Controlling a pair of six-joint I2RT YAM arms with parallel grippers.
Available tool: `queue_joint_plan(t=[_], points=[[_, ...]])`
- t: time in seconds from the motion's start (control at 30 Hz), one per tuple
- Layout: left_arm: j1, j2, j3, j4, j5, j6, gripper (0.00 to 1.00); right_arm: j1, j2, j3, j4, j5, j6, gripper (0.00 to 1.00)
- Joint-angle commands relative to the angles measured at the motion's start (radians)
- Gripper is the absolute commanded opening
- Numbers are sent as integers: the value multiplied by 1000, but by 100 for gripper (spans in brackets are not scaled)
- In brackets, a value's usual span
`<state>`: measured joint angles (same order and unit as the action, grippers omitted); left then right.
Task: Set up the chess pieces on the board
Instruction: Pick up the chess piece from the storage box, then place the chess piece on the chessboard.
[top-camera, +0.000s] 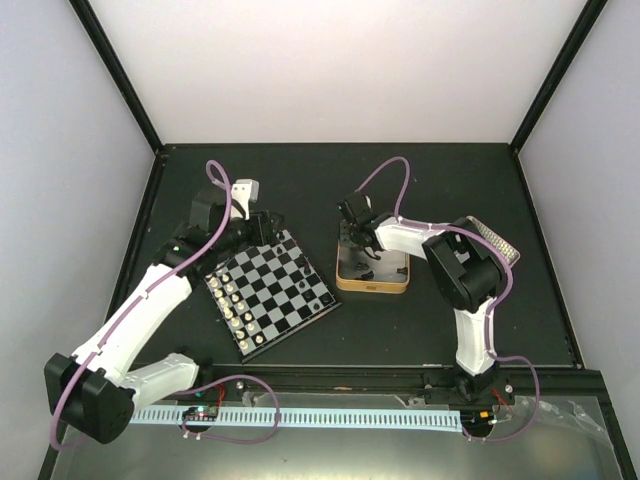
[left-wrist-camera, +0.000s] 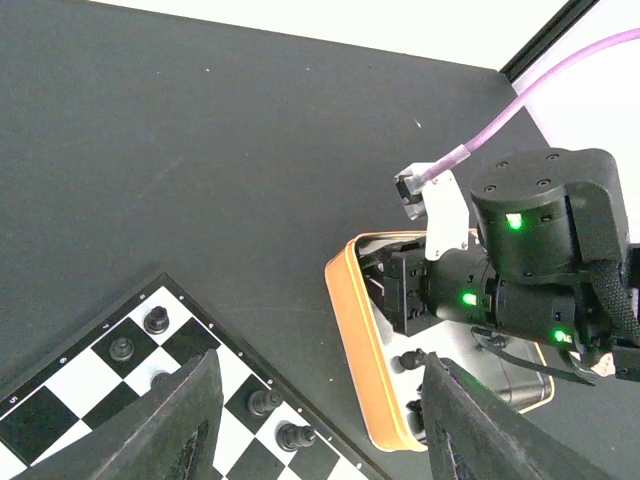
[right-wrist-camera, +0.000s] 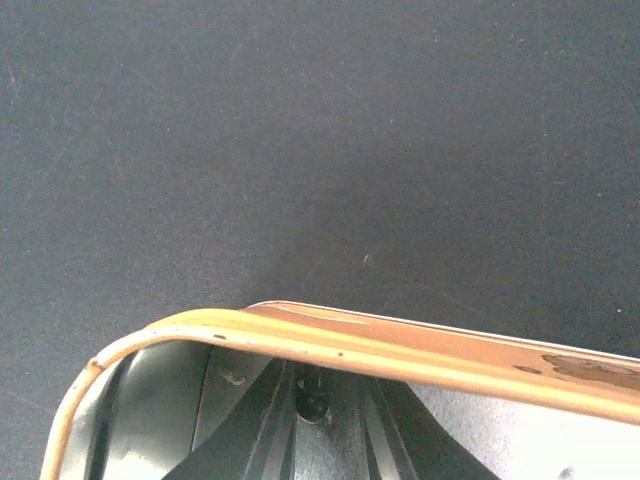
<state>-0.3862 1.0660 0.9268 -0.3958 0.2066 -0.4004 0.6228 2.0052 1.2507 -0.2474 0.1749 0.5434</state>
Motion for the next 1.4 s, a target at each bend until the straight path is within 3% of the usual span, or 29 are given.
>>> queue_joint_plan(t=[0.0, 0.27, 0.6, 0.8, 1.07, 1.37], points=[[7, -21, 3, 16, 8, -4, 57, 8, 20, 24, 21, 38, -18, 17], [7, -33, 8, 18, 17, -19, 57, 9, 0, 19, 30, 22, -52, 2], [8, -23, -5, 38, 87, -57, 59, 8, -209, -137, 86, -89, -110, 1], [7, 15, -24, 104, 223, -155, 60, 8, -346, -260, 141, -256, -165, 1], [-1, 135, -88, 304, 511, -411, 60, 14, -565, -479, 415, -490, -222, 1], [-20, 236, -123, 395, 619, -523, 64, 101, -638, -499, 501, -610, -272, 1]])
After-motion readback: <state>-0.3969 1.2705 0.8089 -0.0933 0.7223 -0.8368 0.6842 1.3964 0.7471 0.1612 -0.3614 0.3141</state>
